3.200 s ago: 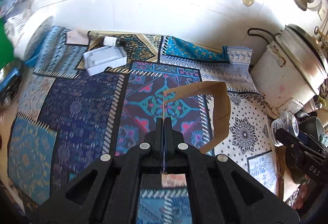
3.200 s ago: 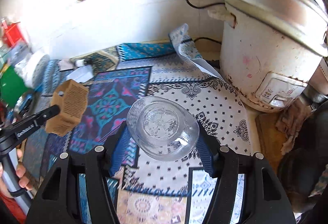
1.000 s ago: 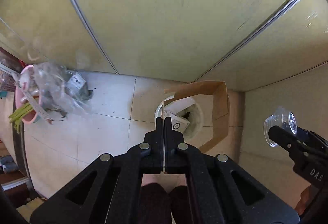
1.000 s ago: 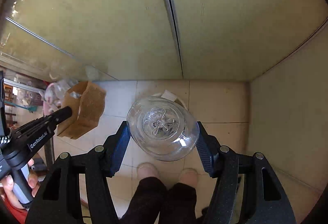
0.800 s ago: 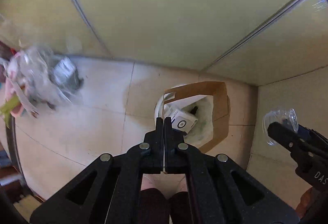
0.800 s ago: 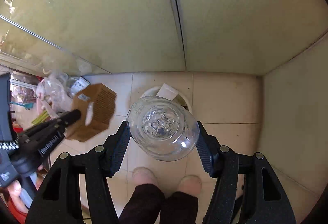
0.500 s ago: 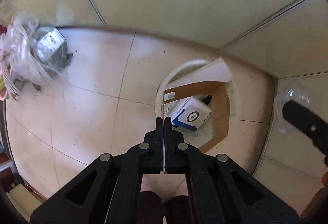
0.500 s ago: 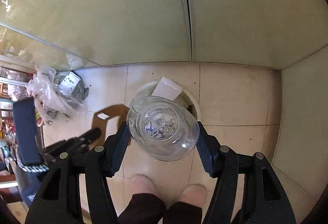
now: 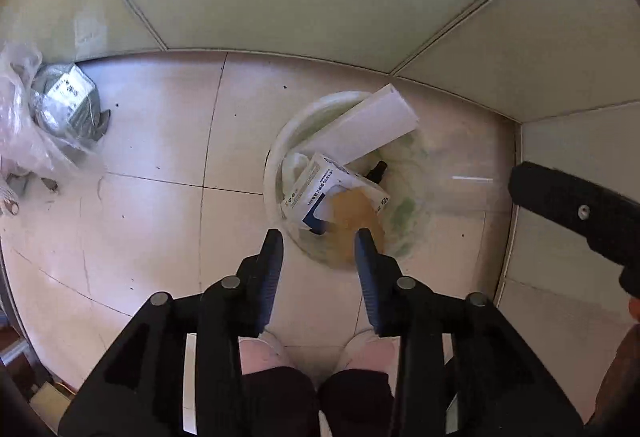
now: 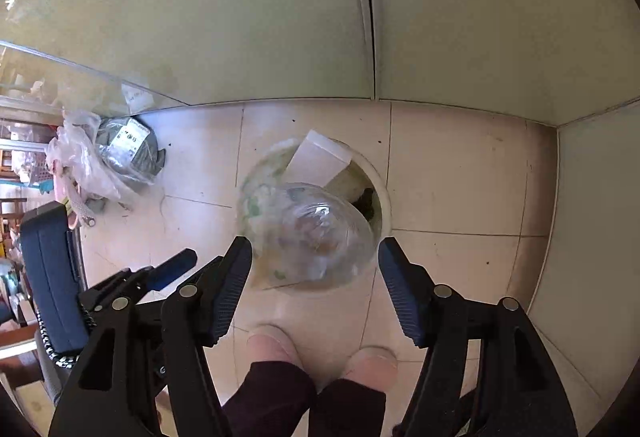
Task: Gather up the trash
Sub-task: 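Raise both tools back up to the counter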
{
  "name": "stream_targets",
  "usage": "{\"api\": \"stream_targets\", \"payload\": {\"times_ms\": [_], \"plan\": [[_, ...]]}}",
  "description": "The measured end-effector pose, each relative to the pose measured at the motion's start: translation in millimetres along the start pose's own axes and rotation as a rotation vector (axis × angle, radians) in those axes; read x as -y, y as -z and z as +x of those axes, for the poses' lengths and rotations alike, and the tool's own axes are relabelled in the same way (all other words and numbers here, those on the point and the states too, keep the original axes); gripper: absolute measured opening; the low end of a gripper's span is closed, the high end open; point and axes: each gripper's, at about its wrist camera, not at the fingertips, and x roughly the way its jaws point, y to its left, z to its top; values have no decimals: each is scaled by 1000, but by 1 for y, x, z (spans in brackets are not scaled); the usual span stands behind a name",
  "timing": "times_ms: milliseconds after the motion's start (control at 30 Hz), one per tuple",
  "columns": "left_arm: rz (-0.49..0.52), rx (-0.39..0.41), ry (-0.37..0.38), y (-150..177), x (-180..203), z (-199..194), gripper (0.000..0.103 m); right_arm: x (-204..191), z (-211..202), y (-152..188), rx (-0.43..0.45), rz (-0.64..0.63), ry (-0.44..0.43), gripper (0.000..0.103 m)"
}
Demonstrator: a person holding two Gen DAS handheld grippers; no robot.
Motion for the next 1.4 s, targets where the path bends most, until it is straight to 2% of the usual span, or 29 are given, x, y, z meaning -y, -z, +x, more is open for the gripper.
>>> {"api": "stream_targets", "payload": {"times_ms": [133, 267, 467, 600, 800, 1067, 1200, 1400], "plan": [[-1, 9, -16, 2, 0, -26, 35, -3, -21, 2, 12, -10, 5, 62], [-12, 32, -28, 5, 3, -72, 35, -10, -65, 6, 52, -2, 3, 62], [-21, 105, -17, 7, 17, -182, 35, -33, -166, 14, 122, -42, 11, 62], [-16, 187, -18, 8, 30, -275, 35, -53, -250, 20, 222, -61, 45, 62], [-38, 337, -23, 15, 44, -421, 35, -71, -383, 29, 393, -79, 39, 62], [-28, 568, -62, 27, 64, -586, 35, -90, -530, 50, 642, -151, 13, 62], [-37, 686, -85, 36, 73, -644, 41, -99, -577, 50, 751, -168, 45, 62], [-27, 796, -85, 28, 79, -694, 43, -110, -630, 38, 884, -173, 78, 62]]}}
